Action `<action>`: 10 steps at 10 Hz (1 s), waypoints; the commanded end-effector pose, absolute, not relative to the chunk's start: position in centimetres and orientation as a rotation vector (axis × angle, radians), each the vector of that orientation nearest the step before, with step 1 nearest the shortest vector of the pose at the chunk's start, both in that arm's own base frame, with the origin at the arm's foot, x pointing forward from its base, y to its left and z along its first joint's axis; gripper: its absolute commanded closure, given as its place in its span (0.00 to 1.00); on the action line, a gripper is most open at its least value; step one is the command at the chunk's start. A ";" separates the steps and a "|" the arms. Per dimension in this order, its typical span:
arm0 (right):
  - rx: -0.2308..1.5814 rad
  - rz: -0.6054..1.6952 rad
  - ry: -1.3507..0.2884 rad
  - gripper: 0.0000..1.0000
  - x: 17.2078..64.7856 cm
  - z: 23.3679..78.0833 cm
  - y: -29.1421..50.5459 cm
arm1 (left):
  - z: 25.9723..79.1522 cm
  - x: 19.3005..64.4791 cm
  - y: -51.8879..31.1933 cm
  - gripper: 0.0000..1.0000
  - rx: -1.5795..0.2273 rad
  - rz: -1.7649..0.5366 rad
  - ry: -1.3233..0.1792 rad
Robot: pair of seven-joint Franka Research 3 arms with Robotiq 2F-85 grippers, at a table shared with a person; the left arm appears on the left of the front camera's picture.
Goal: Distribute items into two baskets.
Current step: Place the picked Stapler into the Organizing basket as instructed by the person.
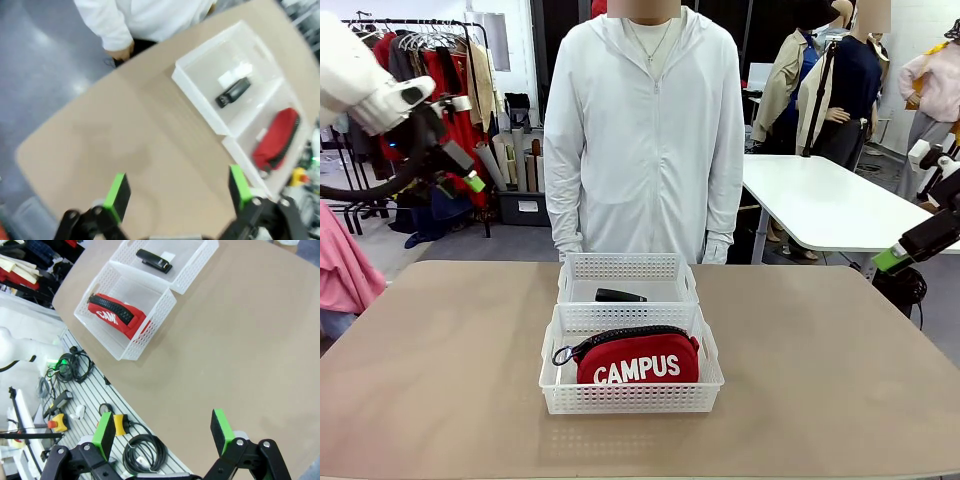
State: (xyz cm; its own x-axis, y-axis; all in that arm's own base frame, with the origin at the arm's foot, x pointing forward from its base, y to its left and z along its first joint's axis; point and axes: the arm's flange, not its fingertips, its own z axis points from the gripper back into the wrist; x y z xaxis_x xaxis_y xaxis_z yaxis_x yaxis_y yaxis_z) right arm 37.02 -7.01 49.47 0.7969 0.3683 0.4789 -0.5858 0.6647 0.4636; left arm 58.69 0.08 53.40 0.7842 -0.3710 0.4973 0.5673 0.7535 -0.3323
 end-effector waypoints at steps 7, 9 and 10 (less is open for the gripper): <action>0.655 0.546 -0.371 0.00 37.0 49.6 -6.9 | 50.2 49.9 2.5 0.00 -0.670 -0.504 -0.577; 0.655 0.546 -0.371 0.00 37.0 49.6 -6.9 | 49.7 49.5 2.4 0.00 -0.671 -0.583 -0.560; 0.655 0.546 -0.371 0.00 37.0 49.6 -6.9 | 49.4 49.0 2.4 0.00 -0.683 -0.603 -0.568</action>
